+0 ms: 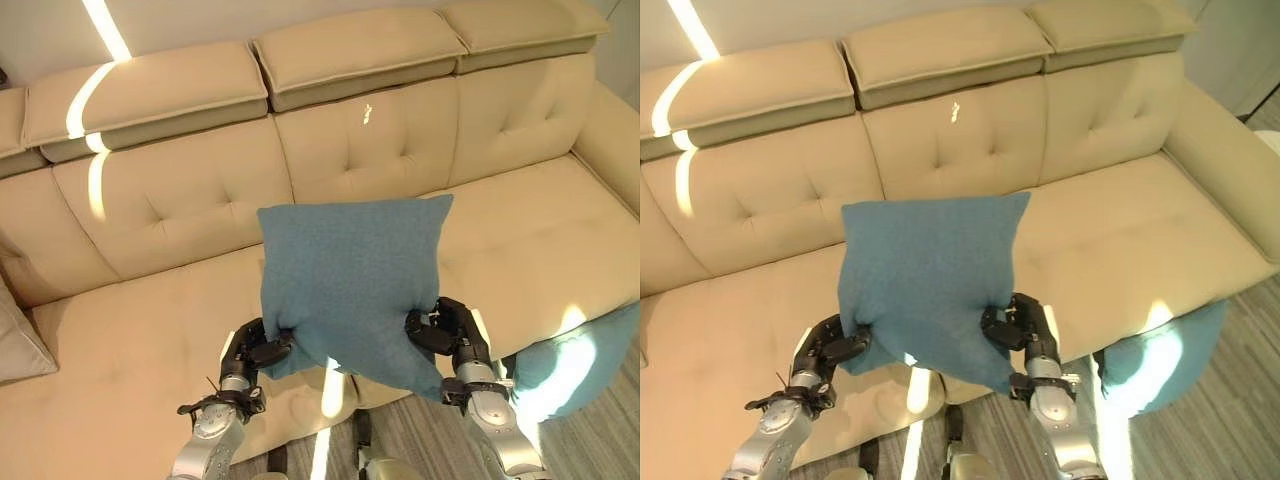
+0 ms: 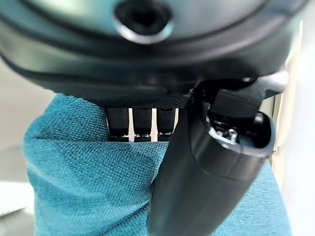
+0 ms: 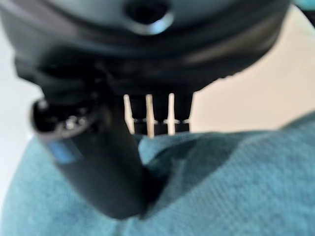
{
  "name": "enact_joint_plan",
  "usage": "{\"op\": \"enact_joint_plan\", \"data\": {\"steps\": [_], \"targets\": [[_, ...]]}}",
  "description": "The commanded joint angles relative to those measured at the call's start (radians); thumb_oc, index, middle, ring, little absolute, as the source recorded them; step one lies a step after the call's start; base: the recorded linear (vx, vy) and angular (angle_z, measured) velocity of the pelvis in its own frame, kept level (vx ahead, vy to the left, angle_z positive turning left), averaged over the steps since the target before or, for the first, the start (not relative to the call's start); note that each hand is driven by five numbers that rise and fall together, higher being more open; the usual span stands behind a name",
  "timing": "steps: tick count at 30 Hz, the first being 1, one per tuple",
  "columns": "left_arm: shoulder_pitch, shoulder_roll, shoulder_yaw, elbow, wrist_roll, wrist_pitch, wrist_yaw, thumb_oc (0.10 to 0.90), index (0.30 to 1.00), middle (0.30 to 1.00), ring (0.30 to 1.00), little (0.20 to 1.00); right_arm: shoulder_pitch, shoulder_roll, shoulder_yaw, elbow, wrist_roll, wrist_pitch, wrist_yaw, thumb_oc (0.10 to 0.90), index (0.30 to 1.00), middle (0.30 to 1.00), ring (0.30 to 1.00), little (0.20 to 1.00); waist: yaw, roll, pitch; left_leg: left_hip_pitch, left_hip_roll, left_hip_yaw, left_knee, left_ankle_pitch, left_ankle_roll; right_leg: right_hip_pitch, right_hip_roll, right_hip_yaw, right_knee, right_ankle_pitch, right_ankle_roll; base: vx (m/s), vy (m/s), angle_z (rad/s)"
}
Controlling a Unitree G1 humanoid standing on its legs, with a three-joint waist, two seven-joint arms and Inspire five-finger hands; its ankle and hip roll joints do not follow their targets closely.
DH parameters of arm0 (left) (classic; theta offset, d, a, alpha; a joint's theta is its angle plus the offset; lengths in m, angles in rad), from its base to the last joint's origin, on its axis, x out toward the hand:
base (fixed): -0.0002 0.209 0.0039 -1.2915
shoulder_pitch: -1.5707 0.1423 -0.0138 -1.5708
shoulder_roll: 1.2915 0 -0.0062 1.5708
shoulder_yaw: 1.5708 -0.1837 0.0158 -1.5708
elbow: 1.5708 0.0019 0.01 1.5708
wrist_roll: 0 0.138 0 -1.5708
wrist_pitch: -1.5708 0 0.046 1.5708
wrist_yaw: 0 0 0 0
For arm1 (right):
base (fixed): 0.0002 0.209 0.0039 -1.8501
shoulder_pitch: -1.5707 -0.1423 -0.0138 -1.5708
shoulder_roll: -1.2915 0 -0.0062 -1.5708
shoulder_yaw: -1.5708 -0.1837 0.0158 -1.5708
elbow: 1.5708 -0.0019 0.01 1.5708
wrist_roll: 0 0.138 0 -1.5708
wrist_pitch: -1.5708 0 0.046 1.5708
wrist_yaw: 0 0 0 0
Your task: Pick up all the scattered cushions and arrange them neatly on the sofa.
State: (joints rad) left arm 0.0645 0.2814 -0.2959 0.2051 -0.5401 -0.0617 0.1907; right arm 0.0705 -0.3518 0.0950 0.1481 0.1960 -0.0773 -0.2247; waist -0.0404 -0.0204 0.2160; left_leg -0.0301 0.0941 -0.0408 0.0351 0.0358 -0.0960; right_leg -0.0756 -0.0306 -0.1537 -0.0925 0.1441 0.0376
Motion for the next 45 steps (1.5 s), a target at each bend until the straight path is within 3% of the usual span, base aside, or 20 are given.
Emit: {"op": "enact_joint_plan", "data": {"steps": [1,2,3,7,14,18,21,22,24,25,28,34,38,41,42,45], "targets": [[-0.108,-0.004,-0.038,-0.214,-0.004,-0.164,-0.081,0.400,0.300,0.300,0.300,0.300,-0.079,0.003,0.024,-0.179,-0.018,-0.164,0.018,0.400,0.300,0.300,0.300,0.300,0.000,-0.049,-0.102,-0.052,-0.026,0.079,0.166,-0.144,0.015,0.040,-0.056,0.017,0.081,-0.165,0.071,0.05,-0.137,0.38],[-0.104,-0.009,-0.041,-0.210,-0.012,-0.161,-0.084,0.400,0.300,0.300,0.300,0.300,-0.067,-0.001,0.010,-0.183,-0.008,-0.163,0.016,0.400,0.300,0.300,0.300,0.300,-0.012,-0.049,-0.098,-0.069,-0.009,0.127,0.194,-0.143,0.018,0.060,-0.055,-0.009,0.074,-0.178,0.064,0.05,-0.137,0.29],[-0.104,-0.009,-0.042,-0.210,-0.012,-0.161,-0.084,0.400,0.300,0.300,0.300,0.300,-0.067,-0.001,0.010,-0.183,-0.007,-0.163,0.016,0.400,0.300,0.300,0.300,0.300,-0.013,-0.049,-0.098,-0.070,-0.009,0.127,0.196,-0.144,0.018,0.060,-0.055,-0.009,0.074,-0.178,0.064,0.07,-0.126,0.30],[-0.100,-0.007,-0.050,-0.201,-0.003,-0.146,-0.099,0.400,0.300,0.300,0.300,0.300,-0.040,0.009,-0.016,-0.189,0.011,-0.162,0.016,0.400,0.300,0.300,0.300,0.300,-0.024,-0.046,-0.111,-0.116,-0.044,0.246,0.132,-0.107,0.051,0.078,-0.044,-0.044,0.058,-0.189,0.066,0.07,-0.046,0.44],[-0.084,0.008,-0.043,-0.216,0.015,-0.136,-0.096,0.400,0.300,0.300,0.300,0.300,-0.047,0.037,0.001,-0.189,0.025,-0.160,0.019,0.400,0.300,0.300,0.300,0.300,-0.011,-0.036,-0.130,-0.071,-0.083,0.226,0.004,-0.081,0.068,0.080,-0.025,-0.026,0.097,-0.219,0.077,0.14,0.094,0.00],[-0.080,0.029,-0.027,-0.227,0.017,-0.138,-0.083,0.400,0.300,0.300,0.300,0.300,-0.062,0.063,0.023,-0.183,0.014,-0.148,0.029,0.400,0.300,0.300,0.300,0.300,-0.005,-0.029,-0.105,-0.027,-0.075,0.254,-0.067,-0.055,0.093,-0.041,-0.062,0.004,0.317,-0.200,0.130,0.02,0.138,-0.39],[-0.089,0.036,-0.022,-0.224,0.024,-0.146,-0.083,0.400,0.300,0.300,0.300,0.300,-0.060,0.072,0.024,-0.183,0.012,-0.153,0.027,0.400,0.300,0.300,0.300,0.300,-0.011,-0.024,-0.098,-0.022,-0.073,0.244,-0.086,-0.053,0.094,-0.075,-0.061,0.041,0.347,-0.214,0.134,0.02,0.050,-0.07],[-0.098,0.036,-0.022,-0.220,0.030,-0.154,-0.086,0.400,0.300,0.300,0.300,0.300,-0.058,0.077,0.016,-0.180,0.008,-0.155,0.026,0.400,0.300,0.300,0.300,0.300,-0.017,-0.022,-0.099,-0.015,-0.080,0.231,-0.099,-0.056,0.090,-0.077,-0.068,0.075,0.299,-0.211,0.127,0.06,0.000,0.30],[-0.099,0.038,-0.019,-0.222,0.029,-0.158,-0.090,0.400,0.300,0.300,0.300,0.300,-0.066,0.078,0.015,-0.177,0.013,-0.156,0.026,0.400,0.300,0.300,0.300,0.300,-0.019,-0.016,-0.099,-0.007,-0.081,0.224,-0.103,-0.062,0.086,-0.084,-0.086,0.081,0.233,-0.180,0.129,0.10,-0.018,0.40],[-0.099,0.038,-0.019,-0.222,0.029,-0.158,-0.090,0.400,0.300,0.300,0.300,0.300,-0.066,0.078,0.015,-0.176,0.013,-0.156,0.026,0.400,0.300,0.300,0.300,0.300,-0.020,-0.016,-0.098,-0.006,-0.081,0.223,-0.103,-0.063,0.086,-0.083,-0.086,0.080,0.232,-0.179,0.129,0.11,-0.026,0.31],[-0.096,0.035,-0.005,-0.225,0.044,-0.166,-0.088,0.400,0.300,0.300,0.300,0.300,-0.093,0.096,0.043,-0.167,0.029,-0.158,0.036,0.400,0.300,0.300,0.300,0.300,-0.012,-0.032,-0.102,0.030,-0.103,0.214,-0.103,-0.085,0.080,-0.060,-0.114,0.042,0.081,-0.108,0.149,0.15,-0.042,0.21],[-0.128,0.031,-0.005,-0.244,0.080,-0.181,-0.070,0.400,0.300,0.300,0.300,0.300,-0.118,0.082,0.065,-0.170,0.005,-0.157,0.038,0.400,0.300,0.300,0.300,0.300,-0.006,-0.033,-0.130,0.045,-0.091,0.205,-0.122,-0.088,0.067,-0.011,-0.097,0.032,0.011,-0.089,0.146,0.09,-0.066,0.13],[-0.287,0.019,-0.055,-0.195,0.115,-0.207,0.015,0.400,0.300,0.300,0.300,0.300,-0.257,0.045,0.103,-0.117,-0.067,-0.167,-0.054,0.400,0.300,0.300,0.300,0.300,-0.004,-0.026,-0.110,-0.036,-0.060,0.184,-0.122,-0.051,0.041,-0.057,-0.077,0.021,0.005,-0.107,0.141,-0.10,-0.152,0.23],[-0.292,0.018,-0.055,-0.191,0.115,-0.208,0.015,0.400,0.300,0.300,0.300,0.300,-0.262,0.045,0.103,-0.114,-0.067,-0.168,-0.055,0.400,0.300,0.300,0.300,0.300,-0.005,-0.025,-0.111,-0.040,-0.060,0.182,-0.122,-0.050,0.041,-0.061,-0.077,0.019,0.005,-0.107,0.140,-0.09,-0.063,0.19],[-0.501,-0.008,-0.095,-0.107,0.146,-0.255,0.111,0.400,0.300,0.300,0.300,0.300,-0.449,-0.005,0.129,-0.017,-0.142,-0.162,-0.167,0.400,0.300,0.300,0.300,0.300,-0.018,0.002,-0.087,-0.180,-0.041,0.161,-0.122,-0.014,0.008,-0.185,-0.069,0.015,0.005,-0.092,0.138,-0.26,-0.166,0.01],[-0.667,-0.008,-0.131,-0.018,0.160,-0.287,0.180,0.400,0.300,0.300,0.300,0.300,-0.621,-0.040,0.169,0.078,-0.201,-0.157,-0.258,0.400,0.300,0.300,0.300,0.300,-0.019,0.010,-0.092,-0.275,-0.043,0.154,-0.122,0.017,-0.004,-0.273,-0.065,0.014,0.005,-0.068,0.135,-0.16,-0.096,0.49]]}}
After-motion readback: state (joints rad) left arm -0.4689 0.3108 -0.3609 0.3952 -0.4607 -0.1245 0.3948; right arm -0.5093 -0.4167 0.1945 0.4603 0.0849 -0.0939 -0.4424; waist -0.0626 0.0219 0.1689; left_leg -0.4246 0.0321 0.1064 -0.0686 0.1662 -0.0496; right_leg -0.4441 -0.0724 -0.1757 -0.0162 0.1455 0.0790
